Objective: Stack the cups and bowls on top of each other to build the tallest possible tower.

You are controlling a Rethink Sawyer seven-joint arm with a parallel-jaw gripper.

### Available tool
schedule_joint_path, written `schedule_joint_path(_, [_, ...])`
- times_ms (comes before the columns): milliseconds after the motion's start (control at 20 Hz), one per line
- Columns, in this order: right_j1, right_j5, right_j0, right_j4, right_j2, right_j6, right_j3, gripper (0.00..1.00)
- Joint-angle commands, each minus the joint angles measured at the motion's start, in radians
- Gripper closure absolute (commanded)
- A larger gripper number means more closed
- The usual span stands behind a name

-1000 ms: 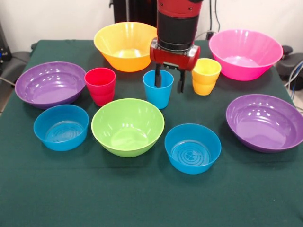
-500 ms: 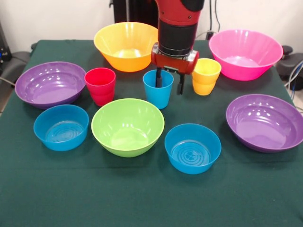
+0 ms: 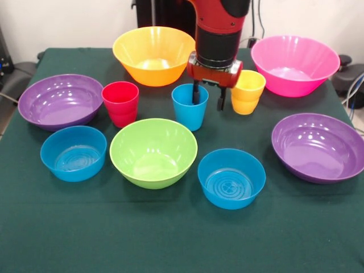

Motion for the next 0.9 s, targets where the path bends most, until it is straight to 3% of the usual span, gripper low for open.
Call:
schedule_joint_path(50, [0.02,-0.048,0.015,-0.003,0.091,0.158,0.049,0.0])
schedule_joint_path(900, [0.015,0.006,0.014,-0.013,0.078,0.123,0.017,0.0])
